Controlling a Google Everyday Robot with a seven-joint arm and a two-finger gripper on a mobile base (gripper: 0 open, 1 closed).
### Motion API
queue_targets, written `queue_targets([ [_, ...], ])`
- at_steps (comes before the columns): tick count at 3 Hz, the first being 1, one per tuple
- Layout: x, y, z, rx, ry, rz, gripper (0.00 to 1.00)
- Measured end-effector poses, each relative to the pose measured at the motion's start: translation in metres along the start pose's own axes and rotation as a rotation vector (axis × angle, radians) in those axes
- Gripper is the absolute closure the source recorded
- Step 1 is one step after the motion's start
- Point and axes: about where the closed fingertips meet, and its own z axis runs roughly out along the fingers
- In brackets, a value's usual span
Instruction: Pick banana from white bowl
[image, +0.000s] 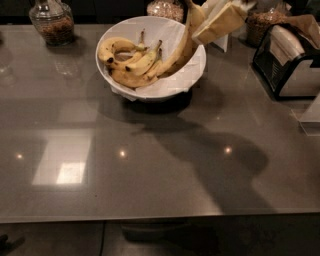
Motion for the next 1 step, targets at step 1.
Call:
queue_targets([
  [1, -0.0170, 0.0128, -0.0148, -0.003, -0.079, -0.012, 1.00],
])
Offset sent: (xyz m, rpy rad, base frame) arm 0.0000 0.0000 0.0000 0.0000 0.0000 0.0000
